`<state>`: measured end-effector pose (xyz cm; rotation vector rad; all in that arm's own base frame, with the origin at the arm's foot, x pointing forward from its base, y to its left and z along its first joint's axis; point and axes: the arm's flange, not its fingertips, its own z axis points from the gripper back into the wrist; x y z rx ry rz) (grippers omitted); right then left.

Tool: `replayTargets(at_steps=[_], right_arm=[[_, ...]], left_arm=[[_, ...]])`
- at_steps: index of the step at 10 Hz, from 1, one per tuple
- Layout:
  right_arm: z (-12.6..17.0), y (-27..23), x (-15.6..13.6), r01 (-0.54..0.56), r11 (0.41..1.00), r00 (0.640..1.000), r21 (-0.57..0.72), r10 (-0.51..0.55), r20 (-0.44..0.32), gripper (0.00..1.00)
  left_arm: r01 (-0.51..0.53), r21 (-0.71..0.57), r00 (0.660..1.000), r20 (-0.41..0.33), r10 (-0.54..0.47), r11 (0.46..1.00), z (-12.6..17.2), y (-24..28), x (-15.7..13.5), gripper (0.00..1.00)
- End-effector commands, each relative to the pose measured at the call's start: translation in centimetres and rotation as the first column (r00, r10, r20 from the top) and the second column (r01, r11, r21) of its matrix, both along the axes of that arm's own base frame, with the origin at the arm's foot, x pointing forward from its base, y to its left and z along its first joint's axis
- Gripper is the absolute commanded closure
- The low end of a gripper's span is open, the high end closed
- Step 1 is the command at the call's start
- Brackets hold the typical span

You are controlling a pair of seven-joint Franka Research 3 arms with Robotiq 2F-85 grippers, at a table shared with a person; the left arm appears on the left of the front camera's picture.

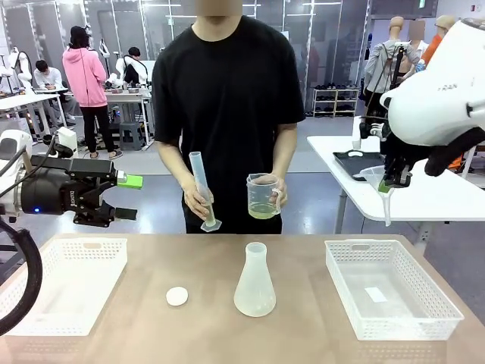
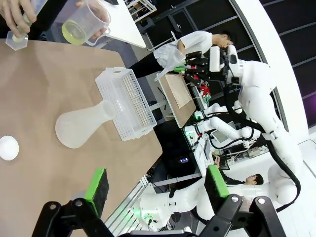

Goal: Prepare the solutions needed for the experiment.
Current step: Pick up the Plastic Funnel and insert it into the Big flask.

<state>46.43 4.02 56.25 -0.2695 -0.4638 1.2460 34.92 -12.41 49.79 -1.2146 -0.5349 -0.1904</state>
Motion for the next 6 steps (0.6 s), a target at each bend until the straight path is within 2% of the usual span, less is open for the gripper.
replayTargets(at_steps=[1,3,4,6], right_arm=[[-1.5,0.5,-1.9,0.021,1.0,0.997,0.005,-0.021,0.073,1.0],[-1.4,0.6,-2.3,0.032,0.998,0.992,0.046,-0.037,0.123,1.0],[-0.1,0.5,-1.8,-0.001,1.0,0.997,0.013,0.0,0.072,1.0],[-0.1,0.5,-1.8,-0.001,1.0,0.997,0.013,0.0,0.072,1.0]], left_arm=[[-0.008,0.002,1.0,-0.013,0.008,1.0,0.3,-0.1,-0.1,0.0],[-0.008,0.002,1.0,-0.013,0.008,1.0,0.3,-0.1,-0.1,0.0],[-0.008,0.002,1.0,-0.013,0.008,1.0,0.3,-0.1,-0.1,0.0],[-0.008,0.002,1.0,-0.013,0.008,1.0,0.3,-0.1,-0.1,0.0]])
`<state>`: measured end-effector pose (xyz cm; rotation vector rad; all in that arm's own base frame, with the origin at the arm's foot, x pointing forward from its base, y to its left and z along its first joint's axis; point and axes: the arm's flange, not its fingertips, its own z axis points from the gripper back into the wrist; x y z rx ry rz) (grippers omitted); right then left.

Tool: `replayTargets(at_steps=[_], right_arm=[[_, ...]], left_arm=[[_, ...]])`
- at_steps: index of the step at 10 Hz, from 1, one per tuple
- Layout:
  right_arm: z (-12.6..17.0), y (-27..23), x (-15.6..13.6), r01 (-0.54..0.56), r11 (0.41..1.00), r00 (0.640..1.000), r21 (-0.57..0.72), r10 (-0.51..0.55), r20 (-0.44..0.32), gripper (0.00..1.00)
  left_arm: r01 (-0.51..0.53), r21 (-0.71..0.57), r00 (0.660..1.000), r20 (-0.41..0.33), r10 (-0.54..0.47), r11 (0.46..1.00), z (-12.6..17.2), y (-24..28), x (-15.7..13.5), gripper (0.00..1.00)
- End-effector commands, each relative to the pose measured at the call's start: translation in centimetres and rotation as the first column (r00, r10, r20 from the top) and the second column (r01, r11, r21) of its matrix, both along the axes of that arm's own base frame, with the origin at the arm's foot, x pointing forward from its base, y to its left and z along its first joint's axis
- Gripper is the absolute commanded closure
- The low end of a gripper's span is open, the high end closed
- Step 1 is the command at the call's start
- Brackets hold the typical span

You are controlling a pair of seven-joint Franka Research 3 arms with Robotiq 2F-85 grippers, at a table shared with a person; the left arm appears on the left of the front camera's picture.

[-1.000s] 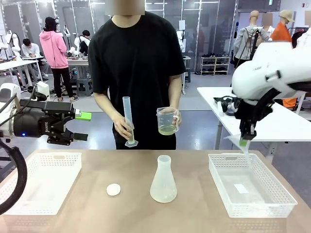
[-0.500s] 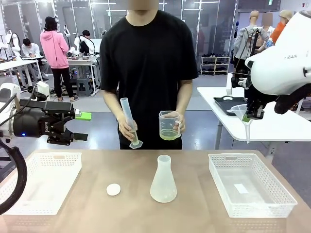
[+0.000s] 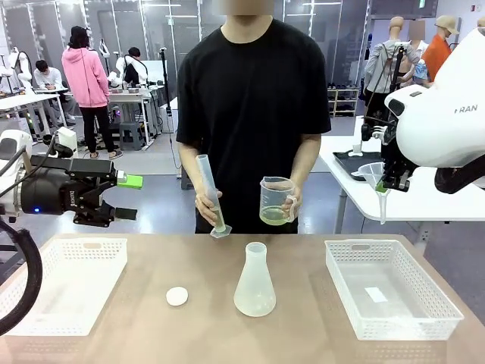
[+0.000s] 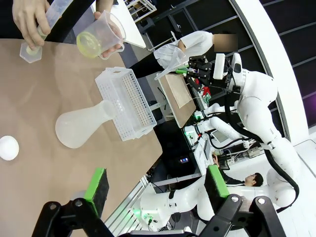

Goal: Prepare the solutions needed for the experiment.
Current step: Pick up the Plastic Funnel and insert it into the Big flask.

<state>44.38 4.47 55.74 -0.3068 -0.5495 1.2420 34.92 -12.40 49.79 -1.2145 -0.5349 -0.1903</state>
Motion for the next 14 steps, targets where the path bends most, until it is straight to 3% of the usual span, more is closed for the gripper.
replayTargets(at_steps=[1,2,3,4,6,10,12,14], right_arm=[[0.4,0.0,0.3,0.008,1.0,1.0,-0.004,-0.009,-0.013,1.0],[0.0,0.0,0.0,0.0,1.0,1.0,0.0,0.0,0.0,0.94],[-0.2,1.3,0.0,-0.103,0.995,0.995,-0.014,0.103,0.018,0.94],[0.3,3.4,-0.9,-0.231,0.972,0.97,-0.03,0.233,0.075,0.94],[1.5,6.9,-2.9,-0.365,0.93,0.919,-0.028,0.365,0.151,0.94],[3.3,13.1,-8.1,-0.616,0.787,0.764,-0.022,0.604,0.228,0.94],[3.3,15.0,-10.4,-0.742,0.67,0.638,-0.027,0.717,0.282,0.94],[2.6,15.8,-11.2,-0.811,0.584,0.561,0.011,0.774,0.292,0.94]], left_arm=[[-0.008,0.002,1.0,-0.013,0.008,1.0,0.3,-0.1,-0.1,0.0],[-0.008,0.002,1.0,-0.013,0.008,1.0,0.3,-0.1,-0.1,0.0],[-0.008,0.002,1.0,-0.013,0.008,1.0,0.3,-0.1,-0.1,0.0],[-0.008,0.002,1.0,-0.013,0.008,1.0,0.3,-0.1,-0.1,0.0],[-0.008,0.002,1.0,-0.013,0.008,1.0,0.3,-0.1,-0.1,0.0],[-0.008,0.002,1.0,-0.013,0.008,1.0,0.3,-0.1,-0.1,0.0],[-0.008,0.002,1.0,-0.013,0.008,1.0,0.3,-0.1,-0.1,0.0],[-0.008,0.002,1.0,-0.013,0.008,1.0,0.3,-0.1,-0.1,0.0]])
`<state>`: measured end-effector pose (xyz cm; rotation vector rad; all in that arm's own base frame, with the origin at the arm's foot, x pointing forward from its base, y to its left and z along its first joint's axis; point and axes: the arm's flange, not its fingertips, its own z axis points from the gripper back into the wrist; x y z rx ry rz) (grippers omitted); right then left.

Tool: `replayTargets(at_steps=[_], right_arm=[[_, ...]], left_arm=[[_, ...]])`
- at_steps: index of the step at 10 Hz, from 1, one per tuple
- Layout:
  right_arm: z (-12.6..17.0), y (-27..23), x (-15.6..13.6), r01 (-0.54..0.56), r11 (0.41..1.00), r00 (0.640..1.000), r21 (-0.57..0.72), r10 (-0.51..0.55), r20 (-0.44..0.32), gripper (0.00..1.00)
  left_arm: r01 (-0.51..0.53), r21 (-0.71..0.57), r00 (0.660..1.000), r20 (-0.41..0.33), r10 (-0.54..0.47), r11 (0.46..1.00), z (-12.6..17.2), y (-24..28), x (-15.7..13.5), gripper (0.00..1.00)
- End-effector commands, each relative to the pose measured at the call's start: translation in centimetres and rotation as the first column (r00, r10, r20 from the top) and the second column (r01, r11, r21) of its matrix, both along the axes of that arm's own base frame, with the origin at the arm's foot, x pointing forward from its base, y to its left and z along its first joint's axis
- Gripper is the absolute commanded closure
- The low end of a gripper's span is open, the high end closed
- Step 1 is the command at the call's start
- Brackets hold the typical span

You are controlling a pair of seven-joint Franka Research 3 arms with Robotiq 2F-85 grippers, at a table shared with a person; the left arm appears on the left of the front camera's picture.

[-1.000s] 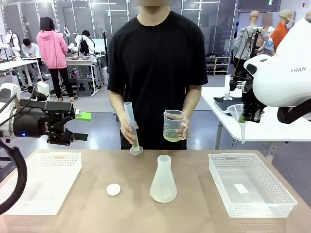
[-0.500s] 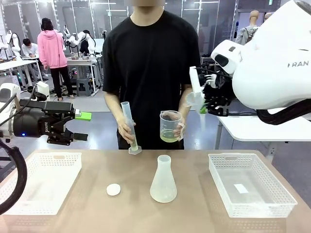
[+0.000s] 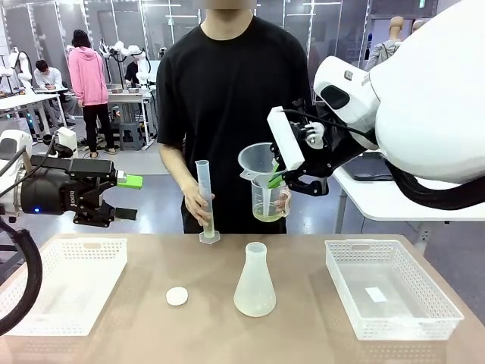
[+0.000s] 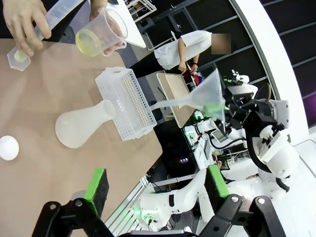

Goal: Prepare the solutions needed for the experiment.
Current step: Pick up the Plastic Funnel and insert it into the Big flask.

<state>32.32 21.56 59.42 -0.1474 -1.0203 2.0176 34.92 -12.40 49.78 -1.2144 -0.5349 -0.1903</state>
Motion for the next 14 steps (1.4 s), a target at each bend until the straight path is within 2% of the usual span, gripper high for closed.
replayTargets(at_steps=[1,5,6,10,12,14], right_arm=[[-1.5,-1.0,1.0,-0.079,0.996,0.997,0.043,0.078,0.022,0.94],[-2.2,-0.1,1.9,-0.095,0.995,0.995,0.007,0.094,0.032,0.94],[-1.5,-0.3,0.8,-0.08,0.997,0.997,0.015,0.08,0.015,0.94],[-1.6,-0.1,1.0,-0.078,0.997,0.997,0.003,0.078,0.019,0.94],[-2.6,-0.1,2.5,0.006,1.0,1.0,-0.008,-0.006,-0.005,0.94],[-3.4,-0.1,3.7,0.017,1.0,0.999,0.002,-0.017,-0.043,0.94]], left_arm=[[-0.008,0.002,1.0,-0.013,0.008,1.0,0.3,-0.1,-0.1,0.0],[-0.008,0.002,1.0,-0.013,0.008,1.0,0.3,-0.1,-0.1,0.0],[-0.008,0.002,1.0,-0.013,0.008,1.0,0.3,-0.1,-0.1,0.0],[-0.008,0.002,1.0,-0.013,0.008,1.0,0.3,-0.1,-0.1,0.0],[-0.008,0.002,1.0,-0.013,0.008,1.0,0.3,-0.1,-0.1,0.0],[-0.008,0.002,1.0,-0.013,0.008,1.0,0.3,-0.1,-0.1,0.0]])
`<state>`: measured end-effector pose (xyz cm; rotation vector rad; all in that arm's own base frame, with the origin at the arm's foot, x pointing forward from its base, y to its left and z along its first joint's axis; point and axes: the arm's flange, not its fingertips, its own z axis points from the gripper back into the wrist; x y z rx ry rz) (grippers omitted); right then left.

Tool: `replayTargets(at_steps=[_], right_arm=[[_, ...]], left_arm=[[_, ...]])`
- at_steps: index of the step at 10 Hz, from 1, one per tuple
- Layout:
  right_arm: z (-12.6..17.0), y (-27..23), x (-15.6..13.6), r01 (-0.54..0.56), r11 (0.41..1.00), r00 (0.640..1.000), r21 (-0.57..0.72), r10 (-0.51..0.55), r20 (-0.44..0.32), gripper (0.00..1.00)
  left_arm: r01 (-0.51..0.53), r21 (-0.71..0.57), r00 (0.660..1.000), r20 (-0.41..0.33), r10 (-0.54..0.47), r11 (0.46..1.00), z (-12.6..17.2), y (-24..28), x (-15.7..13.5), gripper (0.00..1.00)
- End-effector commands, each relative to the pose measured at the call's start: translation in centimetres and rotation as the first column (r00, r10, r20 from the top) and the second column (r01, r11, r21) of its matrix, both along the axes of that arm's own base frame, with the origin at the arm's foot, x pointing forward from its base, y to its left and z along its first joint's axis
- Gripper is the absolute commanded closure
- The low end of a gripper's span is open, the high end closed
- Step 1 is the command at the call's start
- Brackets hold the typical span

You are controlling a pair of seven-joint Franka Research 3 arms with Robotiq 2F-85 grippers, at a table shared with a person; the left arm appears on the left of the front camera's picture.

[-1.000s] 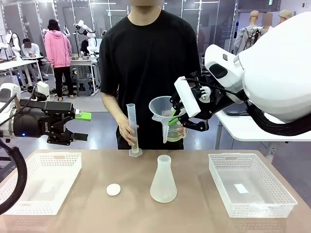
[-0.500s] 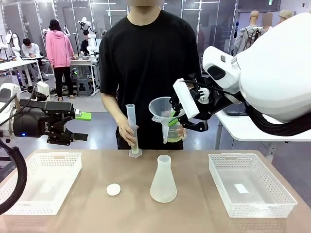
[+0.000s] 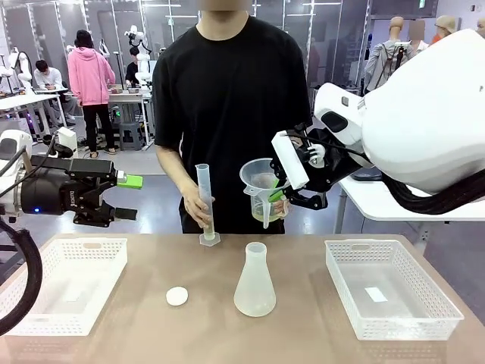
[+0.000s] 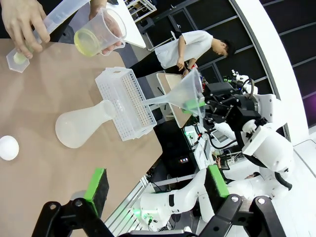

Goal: Prepare the solutions needed for the experiment.
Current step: Pick up the Plastic Funnel and insert it into the Big flask.

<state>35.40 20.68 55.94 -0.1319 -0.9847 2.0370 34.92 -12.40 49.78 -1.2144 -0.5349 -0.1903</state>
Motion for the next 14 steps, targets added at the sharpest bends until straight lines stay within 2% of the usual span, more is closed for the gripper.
replayTargets(at_steps=[1,6,14], right_arm=[[-0.4,0.8,1.1,0.021,0.999,0.999,0.046,-0.019,-0.045,0.94],[-2.7,1.8,2.9,-0.006,0.998,0.989,0.061,0.015,-0.146,0.94],[-6.6,2.1,5.8,0.028,0.996,0.98,0.088,-0.01,-0.198,0.94]], left_arm=[[-0.008,0.002,1.0,-0.013,0.008,1.0,0.3,-0.1,-0.1,0.0],[-0.008,0.002,1.0,-0.013,0.008,1.0,0.3,-0.1,-0.1,0.0],[-0.008,0.002,1.0,-0.013,0.008,1.0,0.3,-0.1,-0.1,0.0]])
